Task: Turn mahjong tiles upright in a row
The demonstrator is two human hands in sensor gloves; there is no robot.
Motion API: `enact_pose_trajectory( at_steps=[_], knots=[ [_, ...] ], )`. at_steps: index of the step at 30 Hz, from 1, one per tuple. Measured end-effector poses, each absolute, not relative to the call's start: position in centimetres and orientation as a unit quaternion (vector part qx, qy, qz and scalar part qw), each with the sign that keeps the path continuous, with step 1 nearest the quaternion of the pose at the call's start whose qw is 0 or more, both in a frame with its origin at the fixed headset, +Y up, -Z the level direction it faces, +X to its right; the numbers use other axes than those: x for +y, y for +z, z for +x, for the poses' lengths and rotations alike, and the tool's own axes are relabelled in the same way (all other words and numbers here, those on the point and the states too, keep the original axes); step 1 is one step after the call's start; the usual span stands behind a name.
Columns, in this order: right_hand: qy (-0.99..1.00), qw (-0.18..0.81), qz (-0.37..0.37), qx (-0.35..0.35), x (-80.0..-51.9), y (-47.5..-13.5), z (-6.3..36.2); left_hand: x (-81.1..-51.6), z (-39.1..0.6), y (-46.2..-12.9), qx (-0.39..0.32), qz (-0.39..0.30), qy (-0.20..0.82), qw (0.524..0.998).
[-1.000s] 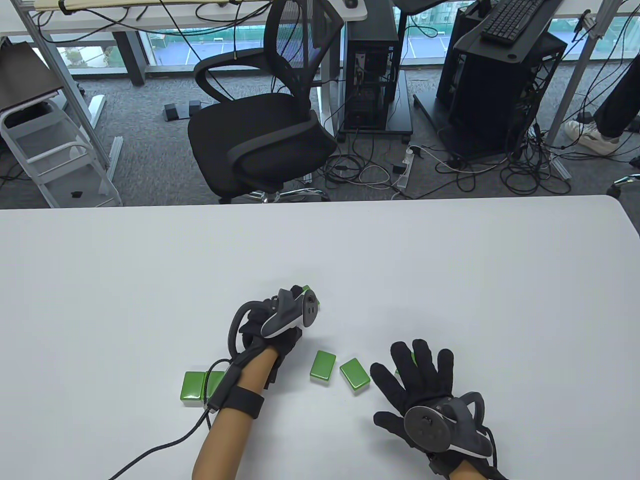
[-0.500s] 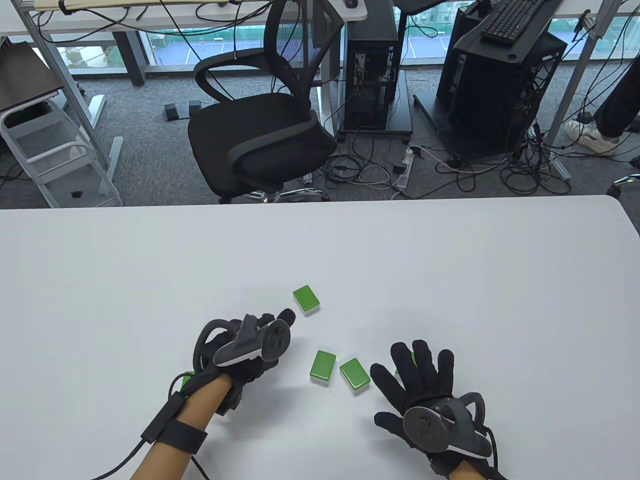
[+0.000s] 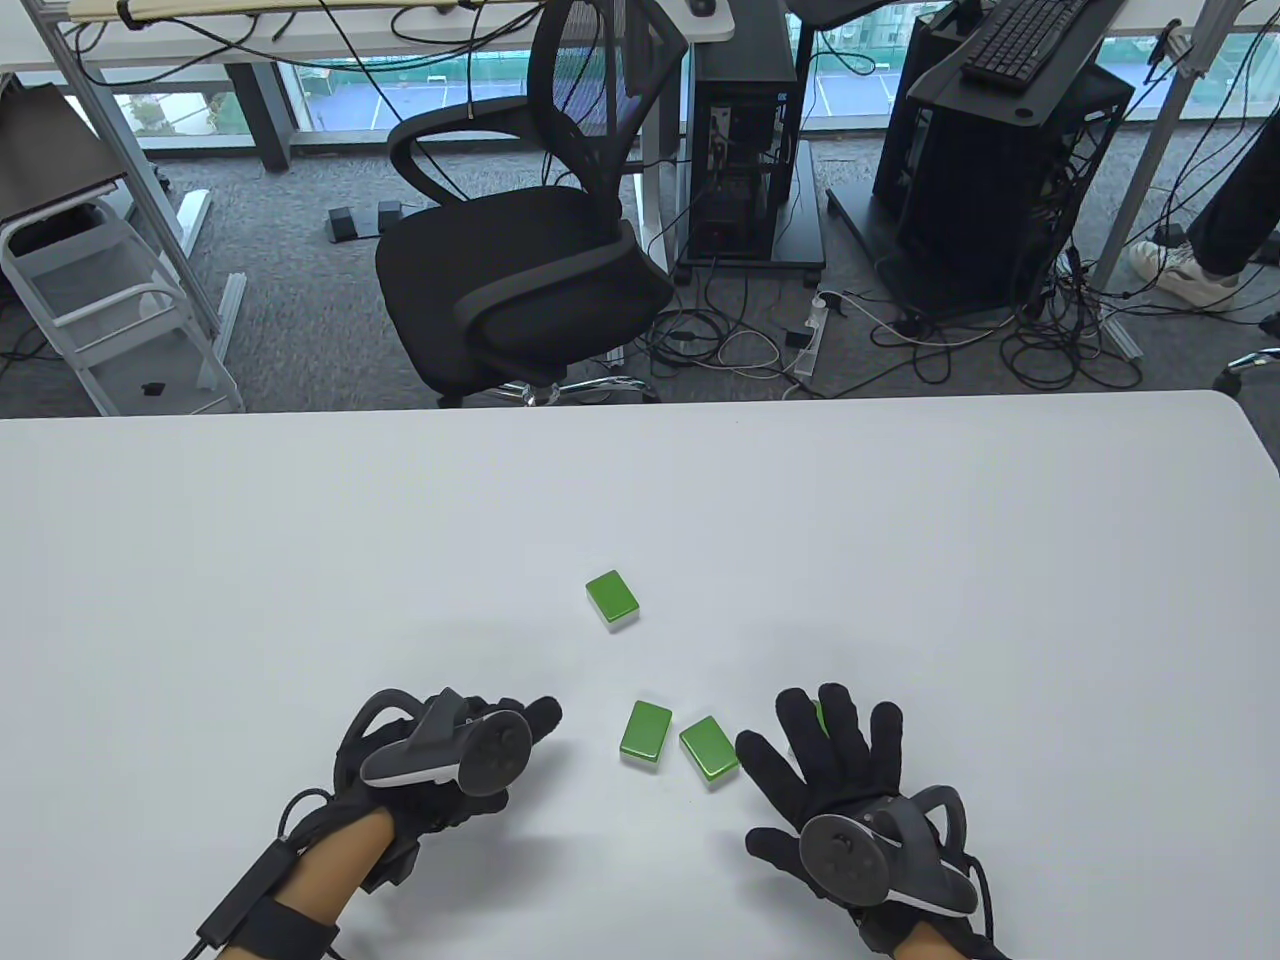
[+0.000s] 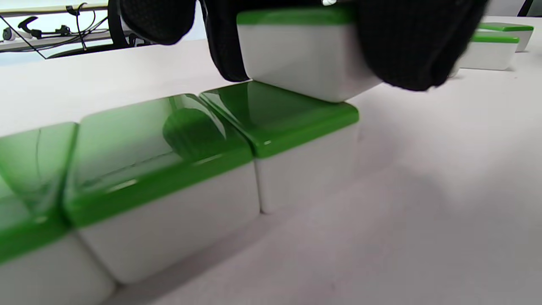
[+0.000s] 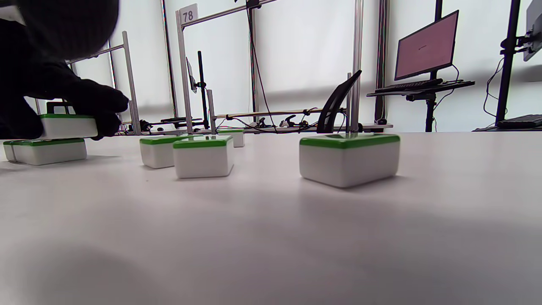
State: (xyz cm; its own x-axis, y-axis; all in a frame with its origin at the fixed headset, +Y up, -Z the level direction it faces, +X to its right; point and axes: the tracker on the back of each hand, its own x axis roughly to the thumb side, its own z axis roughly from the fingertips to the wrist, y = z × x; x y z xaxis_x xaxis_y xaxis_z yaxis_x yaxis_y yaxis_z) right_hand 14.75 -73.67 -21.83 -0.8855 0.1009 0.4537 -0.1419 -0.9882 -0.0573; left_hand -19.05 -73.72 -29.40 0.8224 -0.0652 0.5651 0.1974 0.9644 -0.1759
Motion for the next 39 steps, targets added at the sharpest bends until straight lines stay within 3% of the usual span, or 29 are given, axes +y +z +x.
enact_pose_trajectory(
  at_steps=[26,36,39],
  knots=[
    [0.97,0.063,0.231,-0.038,-73.8,-21.9,14.7,-76.4,-17.2,-29.3,-0.312,-0.138,-0.119,0.932],
    [0.969,0.075,0.233,-0.042,-73.8,-21.9,14.8,-74.0,-15.5,-32.2,-0.28,-0.23,-0.093,0.928],
    [0.968,0.079,0.233,-0.043,-73.8,-21.9,14.8,-72.8,-14.2,-34.2,-0.253,-0.2,-0.074,0.944]
  ],
)
